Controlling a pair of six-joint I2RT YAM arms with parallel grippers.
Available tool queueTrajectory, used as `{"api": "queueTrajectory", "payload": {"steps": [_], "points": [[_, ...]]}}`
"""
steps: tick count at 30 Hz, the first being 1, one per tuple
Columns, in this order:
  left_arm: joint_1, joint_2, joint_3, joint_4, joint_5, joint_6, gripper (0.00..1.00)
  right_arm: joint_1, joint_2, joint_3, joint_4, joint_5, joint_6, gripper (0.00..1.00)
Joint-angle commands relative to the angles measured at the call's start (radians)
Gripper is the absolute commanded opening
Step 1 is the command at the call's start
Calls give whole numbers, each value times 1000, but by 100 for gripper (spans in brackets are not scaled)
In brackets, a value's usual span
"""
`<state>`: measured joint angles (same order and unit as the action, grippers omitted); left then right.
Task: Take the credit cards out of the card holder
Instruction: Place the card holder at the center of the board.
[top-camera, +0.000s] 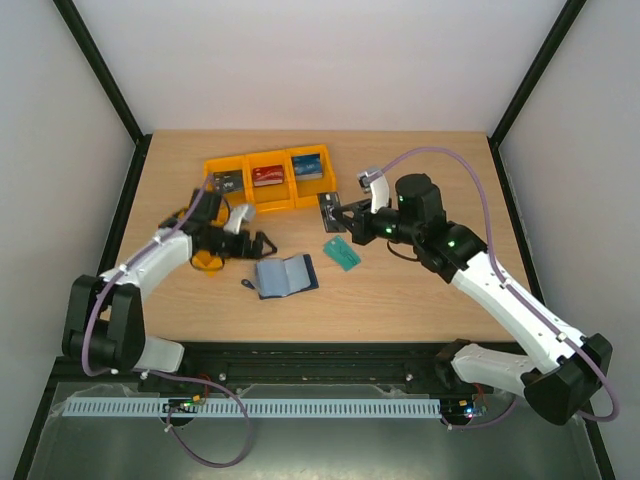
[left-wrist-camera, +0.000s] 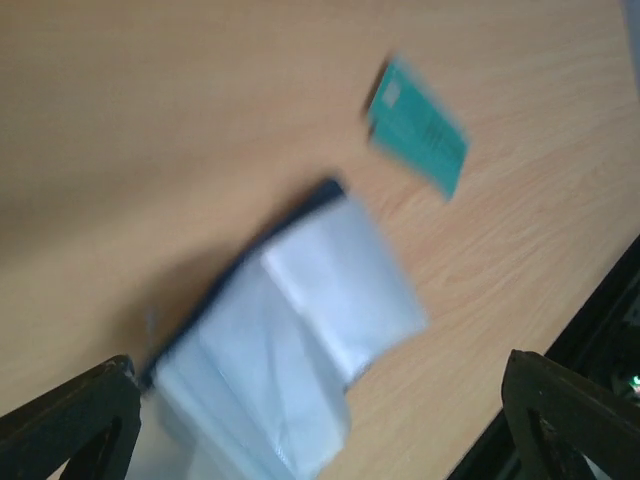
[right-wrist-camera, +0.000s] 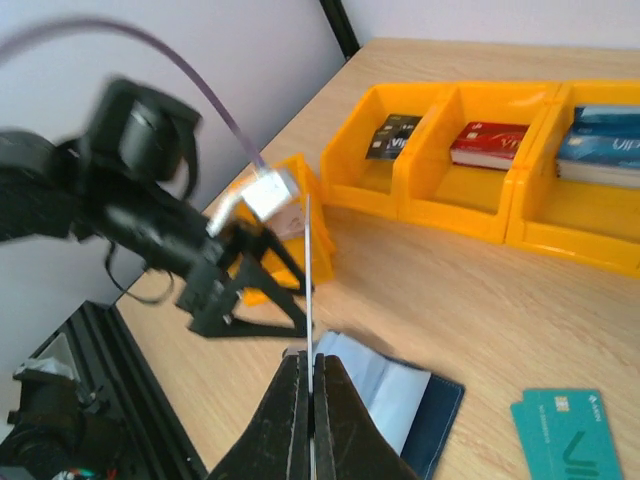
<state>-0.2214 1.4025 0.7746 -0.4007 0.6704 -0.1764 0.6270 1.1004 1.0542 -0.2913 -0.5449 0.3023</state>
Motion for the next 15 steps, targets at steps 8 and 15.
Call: {"api": "queueTrajectory", "payload": {"steps": [8, 15], "points": [[-5, -198, 684, -436, -176, 720, 99, -1, 129, 227, -98, -29, 47, 2], [-218, -267, 887, -443, -490, 1532, 99, -1, 228, 432, -164, -155, 69, 2]]}}
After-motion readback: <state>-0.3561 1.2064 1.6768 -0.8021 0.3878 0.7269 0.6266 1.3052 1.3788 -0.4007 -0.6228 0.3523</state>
